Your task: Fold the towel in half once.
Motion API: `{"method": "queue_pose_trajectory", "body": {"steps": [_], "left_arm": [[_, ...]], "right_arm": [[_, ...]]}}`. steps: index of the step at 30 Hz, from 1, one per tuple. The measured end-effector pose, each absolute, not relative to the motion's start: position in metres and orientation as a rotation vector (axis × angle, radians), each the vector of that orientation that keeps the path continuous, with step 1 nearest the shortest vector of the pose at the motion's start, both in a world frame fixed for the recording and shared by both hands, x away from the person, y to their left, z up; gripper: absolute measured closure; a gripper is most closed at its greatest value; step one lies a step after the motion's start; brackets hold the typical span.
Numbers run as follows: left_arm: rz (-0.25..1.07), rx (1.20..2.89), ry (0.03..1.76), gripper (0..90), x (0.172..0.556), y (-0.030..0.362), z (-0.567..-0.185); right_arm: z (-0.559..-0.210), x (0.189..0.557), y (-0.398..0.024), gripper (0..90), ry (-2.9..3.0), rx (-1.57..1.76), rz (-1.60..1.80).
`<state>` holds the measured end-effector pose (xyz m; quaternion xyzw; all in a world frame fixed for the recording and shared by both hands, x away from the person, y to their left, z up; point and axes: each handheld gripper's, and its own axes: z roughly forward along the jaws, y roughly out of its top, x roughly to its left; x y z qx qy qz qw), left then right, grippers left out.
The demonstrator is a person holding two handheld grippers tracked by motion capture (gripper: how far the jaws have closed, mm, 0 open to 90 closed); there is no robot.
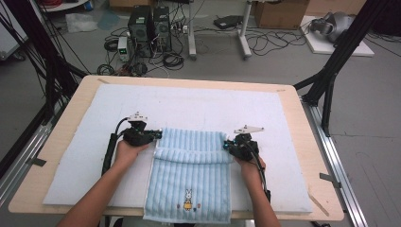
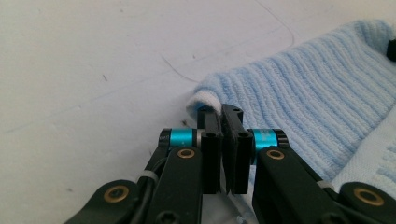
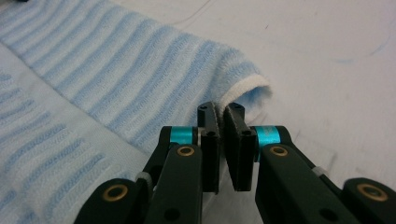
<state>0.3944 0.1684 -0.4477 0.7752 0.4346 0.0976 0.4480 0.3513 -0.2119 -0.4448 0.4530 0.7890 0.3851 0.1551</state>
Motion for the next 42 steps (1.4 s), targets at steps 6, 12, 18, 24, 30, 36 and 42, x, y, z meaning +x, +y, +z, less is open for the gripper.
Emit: {"method": "queue_pose_trajectory", "body": {"steps": [6,12,18,24,30,36,42], "left_arm": [[0.27,1.887,1.073,86.1,0.414,0.171,-0.445],[0.286,1.868,1.072,86.1,0.431,0.172,-0.443],[0.323,1.881,1.055,86.1,0.444,0.17,-0.436],[0.32,1.886,1.088,81.2,0.449,0.169,-0.44],[0.302,1.842,1.122,55.9,0.441,0.18,-0.444],[0.258,1.813,1.072,51.5,0.428,0.186,-0.438],[0.223,1.857,1.013,49.4,0.417,0.181,-0.442]], "right_arm": [[-0.444,0.375,-0.21,85.0,2.21,1.315,1.124],[-0.441,0.395,-0.207,85.0,2.178,1.336,1.124],[-0.44,0.408,-0.207,85.0,2.152,1.337,1.124],[-0.441,0.416,-0.204,83.1,2.134,1.333,1.124],[-0.44,0.412,-0.209,60.0,2.132,1.368,1.145],[-0.434,0.402,-0.219,48.9,2.149,1.374,1.17],[-0.43,0.388,-0.229,46.7,2.189,1.369,1.22]]}}
